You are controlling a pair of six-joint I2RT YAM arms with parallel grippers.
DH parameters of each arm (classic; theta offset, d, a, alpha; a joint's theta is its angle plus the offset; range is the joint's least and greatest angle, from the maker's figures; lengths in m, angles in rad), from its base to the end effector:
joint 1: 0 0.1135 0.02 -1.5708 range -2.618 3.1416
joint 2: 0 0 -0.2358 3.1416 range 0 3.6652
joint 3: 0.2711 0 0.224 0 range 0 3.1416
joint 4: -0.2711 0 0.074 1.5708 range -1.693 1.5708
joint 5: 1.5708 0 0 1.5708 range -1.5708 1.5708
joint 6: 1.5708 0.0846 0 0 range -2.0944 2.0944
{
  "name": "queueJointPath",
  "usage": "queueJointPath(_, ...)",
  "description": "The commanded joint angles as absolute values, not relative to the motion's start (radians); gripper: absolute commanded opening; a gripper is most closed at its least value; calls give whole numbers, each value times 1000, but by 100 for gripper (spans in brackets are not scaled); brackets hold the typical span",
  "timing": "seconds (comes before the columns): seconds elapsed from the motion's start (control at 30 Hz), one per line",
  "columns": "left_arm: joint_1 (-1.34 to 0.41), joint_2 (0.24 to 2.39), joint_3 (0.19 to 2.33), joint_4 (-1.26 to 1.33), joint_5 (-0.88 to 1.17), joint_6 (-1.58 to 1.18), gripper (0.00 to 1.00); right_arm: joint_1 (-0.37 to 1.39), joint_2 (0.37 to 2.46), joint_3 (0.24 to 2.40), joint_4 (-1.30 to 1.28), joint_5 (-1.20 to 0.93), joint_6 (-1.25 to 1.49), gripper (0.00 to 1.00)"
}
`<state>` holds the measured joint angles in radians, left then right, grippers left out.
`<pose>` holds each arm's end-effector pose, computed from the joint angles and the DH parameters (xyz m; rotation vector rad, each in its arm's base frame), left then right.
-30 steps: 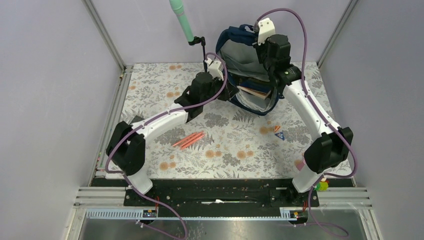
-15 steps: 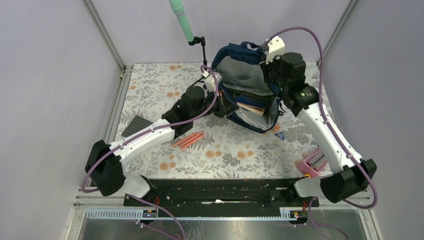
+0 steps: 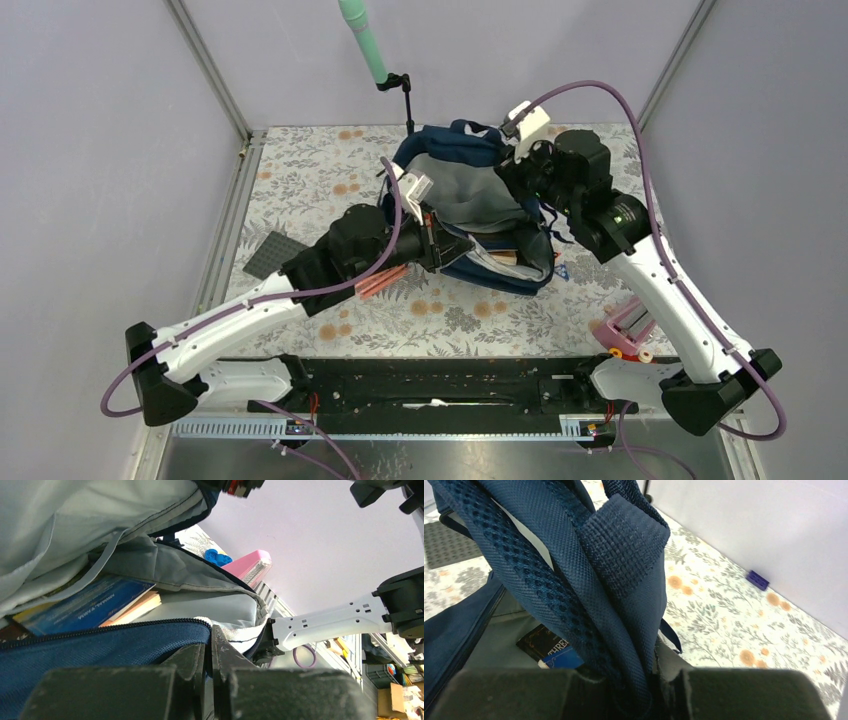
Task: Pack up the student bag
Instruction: Adjust the student bag at the center of the board.
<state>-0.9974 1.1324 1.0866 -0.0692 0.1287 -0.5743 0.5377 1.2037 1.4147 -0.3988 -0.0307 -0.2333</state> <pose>0.1510 -0.2538 0.3589 0.4935 1.7907 -1.2535 0.2474 0.1506 0.4078 -0.6844 1.6270 0.2483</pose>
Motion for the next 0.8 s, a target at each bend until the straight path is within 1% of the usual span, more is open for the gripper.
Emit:
queueJointPath(0.0,-1020,1059,1131,61,89,-556,0,607,1227,1469,-361,-94,-211,0)
queueJointPath(0.03,-1020,1059,1140,48,68,-547,0,613,1231,1477,-359,-97,-206,0)
queueJointPath(0.07,-1019,1061,1153,35,47,-537,0,614,1234,1485,-359,-99,-199,3)
queueJointPath(0.1,-1019,1064,1169,20,16,-527,0,614,1234,1498,-361,-94,-190,14)
queueJointPath(0.17,-1018,1066,1202,2,-54,-516,0,615,1227,1530,-370,-81,-180,41)
queueJointPath(0.2,-1016,1065,1214,2,-87,-512,0,615,1217,1544,-374,-72,-179,64)
queueJointPath(0.23,-1014,1065,1224,1,-120,-517,0,614,1209,1561,-379,-59,-177,78)
queueJointPath(0.27,-1008,1062,1231,1,-147,-526,0,615,1200,1579,-388,-46,-177,89)
queueJointPath(0.3,-998,1058,1233,4,-159,-537,0,615,1189,1596,-399,-34,-177,95)
queueJointPath(0.33,-987,1055,1231,14,-167,-552,0,615,1176,1617,-417,-27,-178,98)
queueJointPath(0.37,-977,1052,1228,25,-168,-567,0,614,1161,1623,-425,-21,-181,100)
queueJointPath(0.5,-948,1052,1226,33,-161,-592,0,615,1080,1608,-476,-38,-184,100)
queueJointPath(0.57,-939,1051,1224,32,-155,-602,0,615,1023,1567,-504,-108,-185,100)
queueJointPath(0.7,-930,1052,1229,31,-153,-615,0,615,887,1396,-499,-345,-217,100)
queueJointPath(0.77,-930,1051,1233,28,-150,-619,0,615,841,1316,-484,-385,-197,100)
